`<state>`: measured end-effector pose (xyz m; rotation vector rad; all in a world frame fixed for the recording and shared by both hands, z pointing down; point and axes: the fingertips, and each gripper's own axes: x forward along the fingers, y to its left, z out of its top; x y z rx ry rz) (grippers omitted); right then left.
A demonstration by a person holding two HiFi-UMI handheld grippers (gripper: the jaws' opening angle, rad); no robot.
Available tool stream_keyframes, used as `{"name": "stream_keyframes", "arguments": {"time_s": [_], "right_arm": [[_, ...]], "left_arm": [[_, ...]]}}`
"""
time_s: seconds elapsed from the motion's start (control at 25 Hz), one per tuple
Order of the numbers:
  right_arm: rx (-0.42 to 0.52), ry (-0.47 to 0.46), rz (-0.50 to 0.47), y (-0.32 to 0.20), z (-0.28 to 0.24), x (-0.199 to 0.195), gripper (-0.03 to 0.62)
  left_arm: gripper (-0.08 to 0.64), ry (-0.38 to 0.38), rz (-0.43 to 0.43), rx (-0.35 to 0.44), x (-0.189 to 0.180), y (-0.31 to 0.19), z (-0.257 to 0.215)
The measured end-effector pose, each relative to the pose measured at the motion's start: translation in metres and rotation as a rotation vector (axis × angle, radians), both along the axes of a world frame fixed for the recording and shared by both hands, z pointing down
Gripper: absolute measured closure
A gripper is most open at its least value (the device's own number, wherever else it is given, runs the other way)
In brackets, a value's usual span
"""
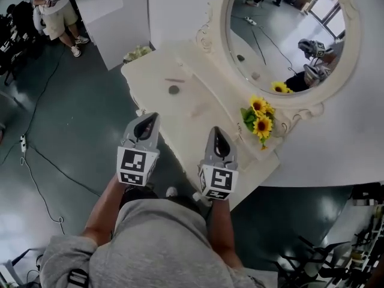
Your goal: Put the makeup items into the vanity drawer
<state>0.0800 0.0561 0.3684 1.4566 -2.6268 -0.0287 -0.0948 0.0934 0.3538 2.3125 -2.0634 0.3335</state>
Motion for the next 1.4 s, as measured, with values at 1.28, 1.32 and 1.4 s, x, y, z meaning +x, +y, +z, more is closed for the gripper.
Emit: {"name": "stream_keyframes", "arguments": {"time_s": [1.28,1.32,1.4], "right_arm": [[-0.189,-0.009,0.613,-0.130,0.070,-0.049,0.589],[-0.201,-0.013,0.623,-0.131,0.077,-0.050,0.589],[-0.230,-0.017,0.639,-0.131,0.092,-0.052,0.589]], "left_arm": [[0.549,0.013,0.700,-0.173,-0.003,-0.229,0.072],[0.549,0.011,0.713,-0.186,-0.001,-0.230,0.078],[0.549,0.008,0.737,-0.214,0.002,-0.232,0.091]]}}
